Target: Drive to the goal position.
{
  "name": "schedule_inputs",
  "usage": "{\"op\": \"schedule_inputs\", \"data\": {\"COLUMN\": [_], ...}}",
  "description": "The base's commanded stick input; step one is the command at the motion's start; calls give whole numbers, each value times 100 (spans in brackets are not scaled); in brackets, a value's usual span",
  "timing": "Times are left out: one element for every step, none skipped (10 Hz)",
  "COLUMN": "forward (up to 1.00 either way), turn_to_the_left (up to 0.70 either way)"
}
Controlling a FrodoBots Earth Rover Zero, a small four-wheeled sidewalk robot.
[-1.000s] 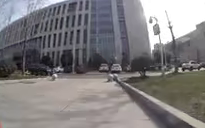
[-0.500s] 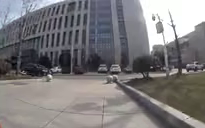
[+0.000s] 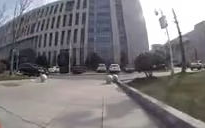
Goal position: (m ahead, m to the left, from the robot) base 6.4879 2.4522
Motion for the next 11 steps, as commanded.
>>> {"op": "schedule_inputs", "data": {"forward": [100,100,100,100,100,100,100,100,100,100,100], "turn_to_the_left": [0,0,0,0,0,0,0,0,0,0,0]}}
